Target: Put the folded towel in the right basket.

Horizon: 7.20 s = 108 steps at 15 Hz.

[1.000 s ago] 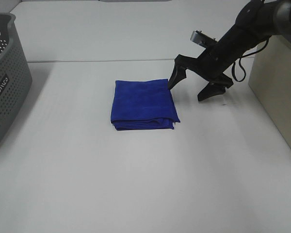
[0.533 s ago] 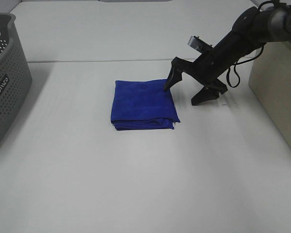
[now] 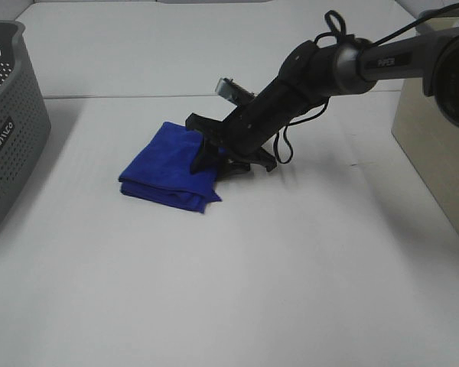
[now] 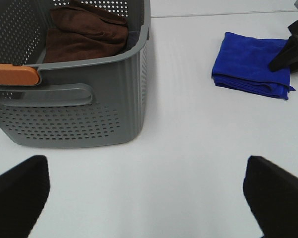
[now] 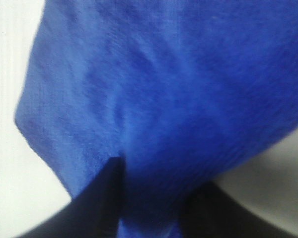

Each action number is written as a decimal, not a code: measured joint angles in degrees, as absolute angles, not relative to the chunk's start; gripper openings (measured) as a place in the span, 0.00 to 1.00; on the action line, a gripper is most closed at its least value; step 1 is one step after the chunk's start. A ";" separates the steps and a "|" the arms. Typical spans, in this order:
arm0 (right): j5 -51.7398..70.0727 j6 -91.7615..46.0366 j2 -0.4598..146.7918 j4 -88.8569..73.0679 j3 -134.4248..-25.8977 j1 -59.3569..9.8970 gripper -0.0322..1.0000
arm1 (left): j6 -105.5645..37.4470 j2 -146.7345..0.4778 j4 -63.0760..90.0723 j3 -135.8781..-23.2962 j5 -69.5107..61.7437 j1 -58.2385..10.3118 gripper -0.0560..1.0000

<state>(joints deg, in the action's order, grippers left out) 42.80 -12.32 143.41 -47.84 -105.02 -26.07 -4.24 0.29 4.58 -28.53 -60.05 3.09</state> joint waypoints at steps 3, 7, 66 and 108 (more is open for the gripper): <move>41.83 -12.15 143.81 -48.93 -104.91 -26.76 0.10 | -4.24 0.29 4.58 -28.53 -60.05 3.09 0.99; 44.29 -14.27 142.27 -49.10 -104.91 -26.64 0.10 | -4.24 0.29 4.58 -28.53 -60.05 3.09 0.99; 60.73 3.72 -0.23 -0.92 -28.88 -10.89 0.99 | -4.24 0.29 4.58 -28.53 -60.05 3.09 0.99; 60.73 2.41 -0.23 0.00 -28.88 -3.84 0.99 | -4.24 0.29 4.58 -28.53 -60.05 3.09 0.99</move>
<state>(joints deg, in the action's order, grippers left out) 60.73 2.41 -0.23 0.00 -28.88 -3.84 -4.24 0.29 4.58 -28.53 -60.05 3.09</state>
